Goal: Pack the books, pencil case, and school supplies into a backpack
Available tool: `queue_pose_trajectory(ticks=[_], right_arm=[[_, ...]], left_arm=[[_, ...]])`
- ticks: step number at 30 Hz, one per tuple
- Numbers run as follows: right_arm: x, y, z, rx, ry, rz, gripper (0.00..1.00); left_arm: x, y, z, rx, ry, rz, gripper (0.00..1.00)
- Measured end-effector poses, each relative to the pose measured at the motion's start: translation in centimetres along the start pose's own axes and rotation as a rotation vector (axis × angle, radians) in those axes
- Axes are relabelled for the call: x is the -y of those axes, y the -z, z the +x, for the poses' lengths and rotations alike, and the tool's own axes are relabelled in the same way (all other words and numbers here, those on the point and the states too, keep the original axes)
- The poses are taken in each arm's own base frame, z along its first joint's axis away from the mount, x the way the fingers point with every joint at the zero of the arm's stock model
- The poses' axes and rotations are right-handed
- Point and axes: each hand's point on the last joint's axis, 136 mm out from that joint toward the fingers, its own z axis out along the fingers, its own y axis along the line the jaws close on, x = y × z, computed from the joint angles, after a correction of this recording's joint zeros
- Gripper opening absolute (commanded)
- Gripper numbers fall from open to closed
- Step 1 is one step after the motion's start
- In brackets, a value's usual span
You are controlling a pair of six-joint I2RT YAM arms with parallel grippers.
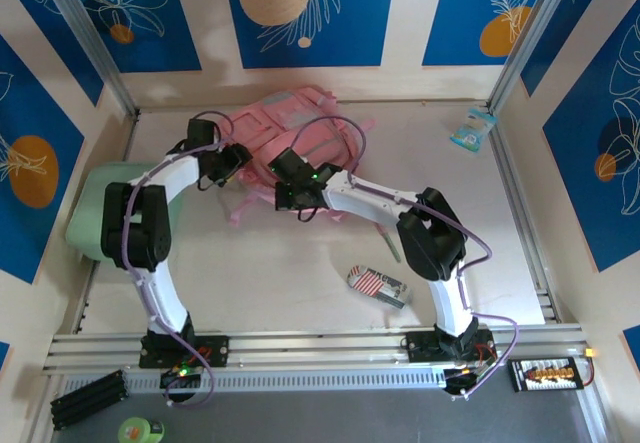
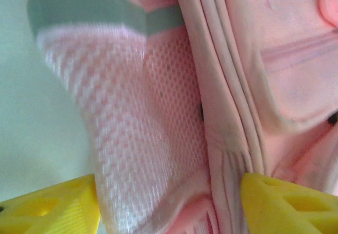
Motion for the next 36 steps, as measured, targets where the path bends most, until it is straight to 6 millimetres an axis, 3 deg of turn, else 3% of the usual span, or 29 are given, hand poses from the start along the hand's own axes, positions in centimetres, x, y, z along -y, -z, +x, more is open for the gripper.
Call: queue_pose_trajectory(ticks=[3,8,13,18,24,28,33,36], right_arm=[[-0.6,-0.2,0.1,-0.003,-0.011,-0.022,0.0],[-1.5,-0.4,0.4,-0.018,0.002,-0.064,0.0],[-2.3,-0.7,0.8,-0.027,0.043,-0.115,0.0],[-2.3,-1.2,1.8,-0.052,0.074,-0.143,0.0],[-2.9,-1.2,2.0,-0.061,0.096,-0.181,0.0],[-3.0,-1.2,2.1,-0.066,0.099,-0.186,0.0],[-3.0,-1.1,2.1,-0.068,0.107,-0.188,0.0],[-3.1,-0.9,2.1,-0.07,0.108,-0.192,0.0]], left_arm=[[0.1,1.4,0.8,0.016,-0.008,0.017,0.82],[-0.1,3.5,2.8,0.027,-0.001,0.058,0.83],[-0.3,4.0,5.3,-0.006,0.054,0.128,0.83],[1.1,4.2,7.7,-0.057,0.101,0.22,0.8],[2.4,4.2,9.3,-0.083,0.169,0.293,0.64],[1.9,3.9,9.6,-0.082,0.223,0.289,0.54],[0.6,3.4,10.2,-0.078,0.288,0.253,0.51],[0.6,3.2,10.3,-0.069,0.306,0.243,0.44]])
